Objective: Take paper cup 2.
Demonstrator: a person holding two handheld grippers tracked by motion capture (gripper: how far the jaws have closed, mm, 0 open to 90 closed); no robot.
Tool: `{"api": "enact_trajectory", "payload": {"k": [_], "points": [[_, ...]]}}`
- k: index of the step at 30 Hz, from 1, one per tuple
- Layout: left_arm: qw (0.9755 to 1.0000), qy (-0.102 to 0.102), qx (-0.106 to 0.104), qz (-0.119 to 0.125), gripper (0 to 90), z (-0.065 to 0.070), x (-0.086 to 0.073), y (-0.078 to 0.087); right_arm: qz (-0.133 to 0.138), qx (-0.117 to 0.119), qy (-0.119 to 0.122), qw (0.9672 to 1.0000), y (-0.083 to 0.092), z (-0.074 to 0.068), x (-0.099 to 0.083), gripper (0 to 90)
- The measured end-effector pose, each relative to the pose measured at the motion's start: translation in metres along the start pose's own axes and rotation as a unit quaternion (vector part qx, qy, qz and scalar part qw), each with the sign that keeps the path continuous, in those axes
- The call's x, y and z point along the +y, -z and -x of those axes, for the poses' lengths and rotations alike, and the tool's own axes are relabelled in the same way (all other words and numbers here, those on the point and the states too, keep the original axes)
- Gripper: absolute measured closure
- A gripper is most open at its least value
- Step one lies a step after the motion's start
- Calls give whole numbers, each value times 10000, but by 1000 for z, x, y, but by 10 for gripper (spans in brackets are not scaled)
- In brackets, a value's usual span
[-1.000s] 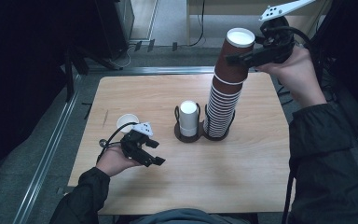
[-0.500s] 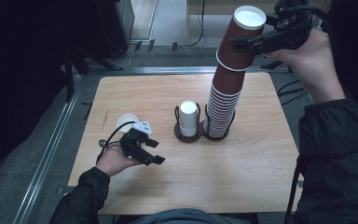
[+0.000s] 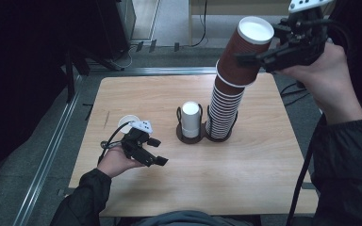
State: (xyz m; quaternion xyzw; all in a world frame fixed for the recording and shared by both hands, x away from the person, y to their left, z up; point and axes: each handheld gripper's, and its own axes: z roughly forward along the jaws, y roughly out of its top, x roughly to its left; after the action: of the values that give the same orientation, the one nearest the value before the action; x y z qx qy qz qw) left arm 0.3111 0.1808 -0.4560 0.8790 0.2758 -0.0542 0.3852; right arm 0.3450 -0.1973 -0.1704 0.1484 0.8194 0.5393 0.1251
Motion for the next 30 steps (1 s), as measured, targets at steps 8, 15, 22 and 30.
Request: {"api": "enact_trajectory", "payload": {"k": [8, 15, 22, 30], "points": [[9999, -85, 59, 132, 148, 5, 3, 2, -113, 239, 32, 9996, -4, -22, -24, 195], [9999, -144, 9, 20, 248, 6, 3, -1, -234, 490, 10, 9985, -17, -32, -49, 195], [9999, -164, 5, 11, 345, 7, 2, -3, -396, 572, 25, 9976, -30, -45, -73, 195], [9995, -302, 92, -33, 375, 9, 2, -6, -527, 670, -22, 9964, -46, -54, -102, 195]]}}
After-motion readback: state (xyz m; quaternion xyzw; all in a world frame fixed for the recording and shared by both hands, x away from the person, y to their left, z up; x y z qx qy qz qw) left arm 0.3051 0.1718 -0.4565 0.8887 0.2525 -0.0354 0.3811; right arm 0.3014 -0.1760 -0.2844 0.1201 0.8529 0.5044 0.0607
